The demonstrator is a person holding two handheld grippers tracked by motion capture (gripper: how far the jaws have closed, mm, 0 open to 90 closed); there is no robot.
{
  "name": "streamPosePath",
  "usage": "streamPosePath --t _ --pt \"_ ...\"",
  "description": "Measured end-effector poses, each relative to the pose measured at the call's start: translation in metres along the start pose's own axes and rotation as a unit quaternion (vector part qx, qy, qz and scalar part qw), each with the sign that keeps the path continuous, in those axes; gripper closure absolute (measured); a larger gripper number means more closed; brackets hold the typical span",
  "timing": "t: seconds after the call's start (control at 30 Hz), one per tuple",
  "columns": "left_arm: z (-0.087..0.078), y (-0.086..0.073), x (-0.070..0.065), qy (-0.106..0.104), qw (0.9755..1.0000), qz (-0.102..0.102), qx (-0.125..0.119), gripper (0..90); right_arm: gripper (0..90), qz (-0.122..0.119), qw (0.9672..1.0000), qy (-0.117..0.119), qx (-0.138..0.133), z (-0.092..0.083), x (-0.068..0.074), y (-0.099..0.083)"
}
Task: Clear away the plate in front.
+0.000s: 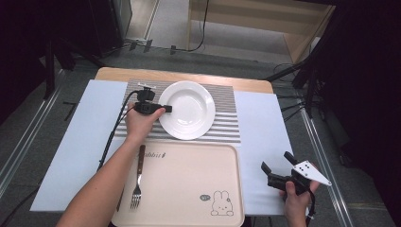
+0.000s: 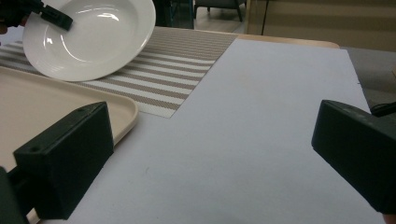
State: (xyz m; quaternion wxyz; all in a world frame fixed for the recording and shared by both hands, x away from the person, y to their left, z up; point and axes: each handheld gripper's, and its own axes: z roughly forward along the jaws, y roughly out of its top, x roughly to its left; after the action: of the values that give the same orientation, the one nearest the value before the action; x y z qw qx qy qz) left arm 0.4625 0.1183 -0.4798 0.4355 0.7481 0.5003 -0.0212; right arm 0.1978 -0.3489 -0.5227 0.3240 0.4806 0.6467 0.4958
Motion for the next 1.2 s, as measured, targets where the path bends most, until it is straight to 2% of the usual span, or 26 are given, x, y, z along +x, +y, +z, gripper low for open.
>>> streamPosePath --t 0.13,0.43,0.57,0.7,1.0,1.2 --pt "-0.002 0.002 -0.001 -0.003 0.9998 -0.018 -0.006 80.2 0.0 0.000 1.0000 0.000 -0.001 0.000 0.000 0.000" --pt "-0.008 0.003 0.004 -0.007 0.9994 -0.032 -0.008 80.6 0.0 -0.001 1.0000 0.000 -0.001 0.000 0.000 0.000" --pt "-0.016 0.004 0.007 -0.018 0.9988 -0.042 -0.020 80.5 0.0 0.000 1.0000 -0.001 0.000 0.000 0.001 0.000" --pt "-0.025 0.006 0.005 -0.028 0.9982 -0.043 -0.030 80.4 0.0 0.000 1.0000 -0.001 0.001 0.000 0.001 0.000" --pt "-0.041 0.006 -0.004 -0.044 0.9975 -0.033 -0.045 80.3 0.0 -0.002 1.0000 -0.002 0.001 0.000 0.002 0.000" --pt "-0.050 0.005 -0.006 -0.055 0.9965 -0.038 -0.051 80.0 0.0 -0.003 1.0000 -0.002 0.002 0.000 0.002 0.000"
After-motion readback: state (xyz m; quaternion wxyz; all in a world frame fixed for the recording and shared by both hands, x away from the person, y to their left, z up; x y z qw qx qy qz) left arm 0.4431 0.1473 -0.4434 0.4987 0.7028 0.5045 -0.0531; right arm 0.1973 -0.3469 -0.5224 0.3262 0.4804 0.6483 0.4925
